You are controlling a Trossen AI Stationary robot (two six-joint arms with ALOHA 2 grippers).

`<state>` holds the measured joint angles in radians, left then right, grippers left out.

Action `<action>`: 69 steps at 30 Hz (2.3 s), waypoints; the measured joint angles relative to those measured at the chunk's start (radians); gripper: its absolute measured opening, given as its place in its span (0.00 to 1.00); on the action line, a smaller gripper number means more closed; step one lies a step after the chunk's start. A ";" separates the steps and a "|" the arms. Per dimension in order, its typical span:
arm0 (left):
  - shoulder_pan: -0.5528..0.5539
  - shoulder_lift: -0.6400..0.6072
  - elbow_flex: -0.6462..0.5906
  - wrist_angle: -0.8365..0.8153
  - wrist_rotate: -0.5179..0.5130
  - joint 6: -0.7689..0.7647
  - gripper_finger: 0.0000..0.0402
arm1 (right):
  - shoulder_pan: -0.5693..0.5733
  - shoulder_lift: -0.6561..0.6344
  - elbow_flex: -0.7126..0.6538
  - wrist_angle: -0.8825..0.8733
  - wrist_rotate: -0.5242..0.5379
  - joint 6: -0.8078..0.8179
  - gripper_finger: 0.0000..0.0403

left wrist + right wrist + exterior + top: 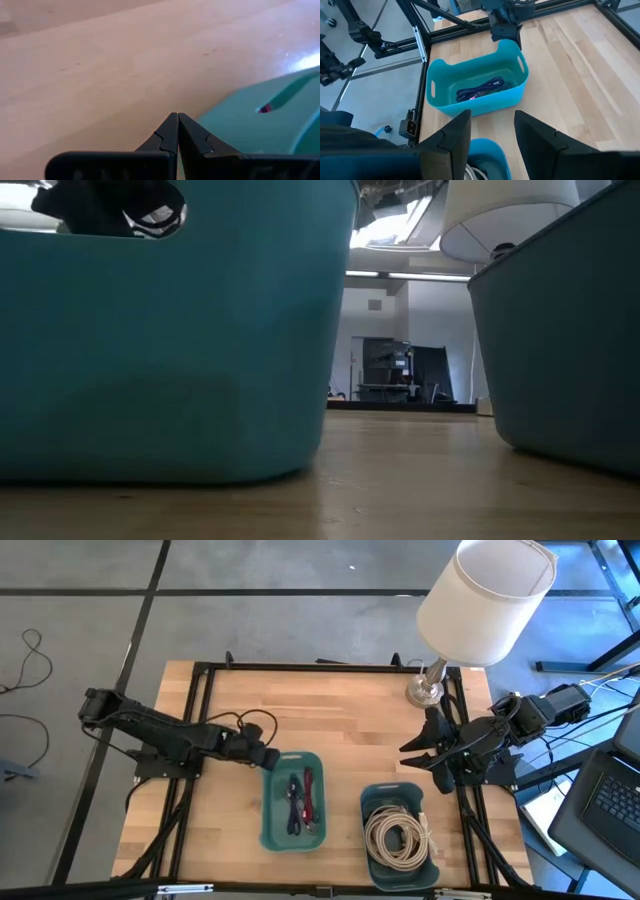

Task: Pick and place USB-C Cables
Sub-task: Adjust the bins

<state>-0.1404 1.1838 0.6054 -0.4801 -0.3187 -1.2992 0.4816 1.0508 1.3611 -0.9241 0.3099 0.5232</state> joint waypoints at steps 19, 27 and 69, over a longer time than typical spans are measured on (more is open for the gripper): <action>-0.169 0.183 0.050 0.061 0.066 -0.099 0.00 | 0.000 0.000 0.000 -0.004 0.001 -0.007 0.38; -0.029 0.060 0.182 -0.477 -0.030 0.090 0.00 | -0.001 0.000 0.000 -0.024 0.009 -0.011 0.38; 0.200 0.446 0.522 -0.186 0.362 0.997 0.00 | -0.001 0.000 0.000 0.006 0.080 0.001 0.38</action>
<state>0.0597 1.6295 1.1271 -0.6658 0.0436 -0.3021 0.4808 1.0512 1.3609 -0.9176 0.3896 0.5246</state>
